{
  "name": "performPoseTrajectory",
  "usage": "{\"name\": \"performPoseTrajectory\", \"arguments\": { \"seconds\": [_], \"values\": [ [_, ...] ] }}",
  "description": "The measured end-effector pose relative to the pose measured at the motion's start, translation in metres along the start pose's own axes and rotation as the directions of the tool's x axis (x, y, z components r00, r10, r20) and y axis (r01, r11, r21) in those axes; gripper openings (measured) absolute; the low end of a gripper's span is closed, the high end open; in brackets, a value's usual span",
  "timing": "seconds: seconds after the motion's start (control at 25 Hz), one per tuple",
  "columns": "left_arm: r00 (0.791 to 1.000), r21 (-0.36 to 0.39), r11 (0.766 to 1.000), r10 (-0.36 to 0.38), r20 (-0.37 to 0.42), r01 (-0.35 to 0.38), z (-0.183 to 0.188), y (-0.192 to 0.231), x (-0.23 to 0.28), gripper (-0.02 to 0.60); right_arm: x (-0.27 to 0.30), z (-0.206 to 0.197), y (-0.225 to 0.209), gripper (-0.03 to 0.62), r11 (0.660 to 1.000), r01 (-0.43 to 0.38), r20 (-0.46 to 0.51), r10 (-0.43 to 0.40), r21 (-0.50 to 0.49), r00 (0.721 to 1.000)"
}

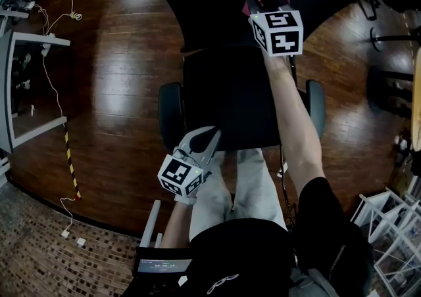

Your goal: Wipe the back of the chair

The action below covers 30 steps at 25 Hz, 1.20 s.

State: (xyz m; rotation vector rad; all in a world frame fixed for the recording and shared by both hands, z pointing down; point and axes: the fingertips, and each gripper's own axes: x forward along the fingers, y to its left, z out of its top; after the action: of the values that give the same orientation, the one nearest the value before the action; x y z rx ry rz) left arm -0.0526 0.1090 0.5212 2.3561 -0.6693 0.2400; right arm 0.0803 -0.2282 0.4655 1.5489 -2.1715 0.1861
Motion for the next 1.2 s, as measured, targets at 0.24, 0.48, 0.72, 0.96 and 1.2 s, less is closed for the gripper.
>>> {"name": "performPoseTrajectory", "arguments": {
  "seconds": [0.24,0.48,0.72,0.96,1.2],
  "values": [
    [0.998,-0.017,0.999,0.040,0.039,-0.039,0.007,0.024,-0.022,-0.009,0.033,0.024,0.075,0.041,0.994,-0.103,0.023,0.104,-0.043,0.994],
    [0.991,-0.055,0.993,0.112,0.079,-0.108,0.013,0.055,-0.053,-0.009,0.066,0.050,0.152,0.041,0.975,-0.208,0.033,0.211,-0.084,0.977],
    [0.980,-0.079,0.985,0.164,0.115,-0.156,0.023,0.071,-0.076,-0.009,0.084,0.079,0.214,0.041,0.941,-0.307,0.039,0.315,-0.139,0.948],
    [0.973,-0.072,0.981,0.191,0.131,-0.183,0.037,0.080,-0.087,-0.009,0.092,0.107,0.241,0.041,0.917,-0.367,0.058,0.380,-0.157,0.923],
    [0.976,-0.059,0.981,0.189,0.110,-0.184,0.040,0.081,-0.080,-0.009,0.094,0.114,0.234,0.041,0.913,-0.378,0.075,0.392,-0.153,0.917]
  ]
}}
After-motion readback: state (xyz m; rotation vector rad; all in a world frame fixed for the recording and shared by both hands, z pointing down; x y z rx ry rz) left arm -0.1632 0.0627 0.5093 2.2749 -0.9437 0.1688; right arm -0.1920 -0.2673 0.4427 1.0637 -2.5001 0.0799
